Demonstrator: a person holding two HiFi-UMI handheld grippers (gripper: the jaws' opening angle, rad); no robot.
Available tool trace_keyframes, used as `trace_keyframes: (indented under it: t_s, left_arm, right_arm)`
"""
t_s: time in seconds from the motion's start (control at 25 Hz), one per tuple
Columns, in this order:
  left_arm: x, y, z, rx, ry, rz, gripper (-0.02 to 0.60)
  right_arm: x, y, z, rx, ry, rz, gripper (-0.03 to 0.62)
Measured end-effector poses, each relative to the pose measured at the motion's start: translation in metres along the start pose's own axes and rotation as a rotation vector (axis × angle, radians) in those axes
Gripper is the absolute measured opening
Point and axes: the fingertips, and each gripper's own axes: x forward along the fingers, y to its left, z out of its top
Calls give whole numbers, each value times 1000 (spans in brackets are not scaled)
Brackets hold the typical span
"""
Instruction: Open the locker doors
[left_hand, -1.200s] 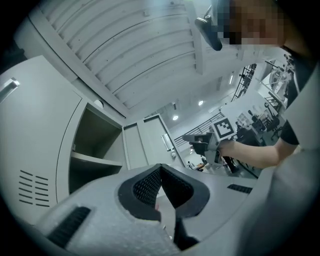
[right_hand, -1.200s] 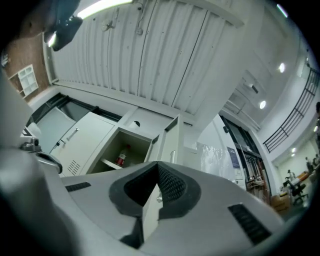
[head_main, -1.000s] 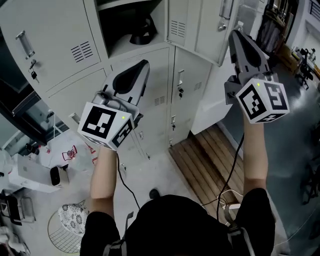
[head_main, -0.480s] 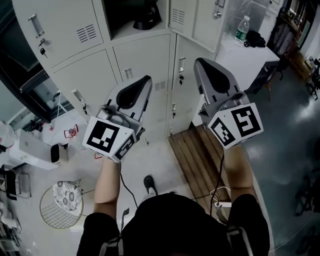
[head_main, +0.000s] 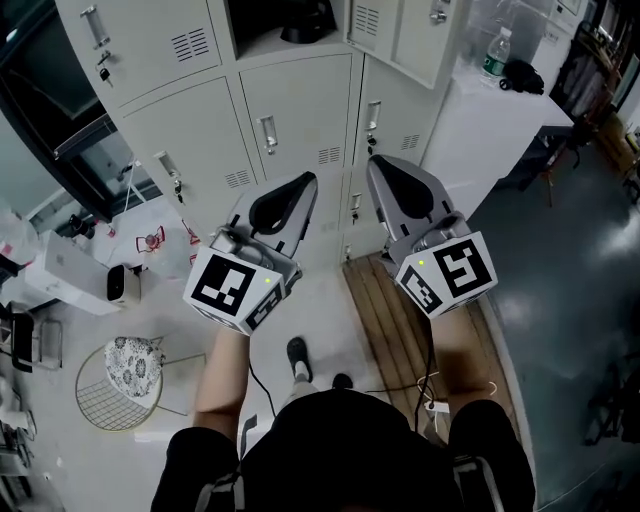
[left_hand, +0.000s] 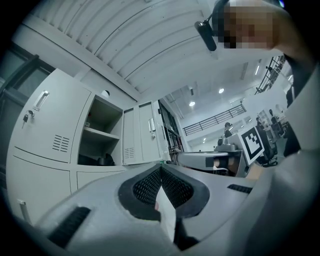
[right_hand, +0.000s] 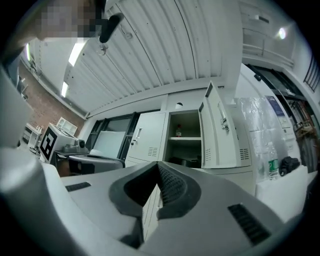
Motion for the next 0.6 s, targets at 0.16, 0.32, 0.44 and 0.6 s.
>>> trace_keyframes:
  t_s: [0.16,0.32,0.44,0.6]
  left_arm:
    - [-5,-7,-4,2,12,6,18]
    - [-9,-11,-1,4,8,11,17]
    - [-9,-11,1,9,8,14,18]
    - [-9,-8,1,9,11,25,18]
  right_arm:
    - [-4,8,-10,9,21,8,5]
    - [-4,13,-14,16,35,14,3]
    - [-2,15,-13,14,36,23,5]
    - [0,15,-13,12,34,32,3]
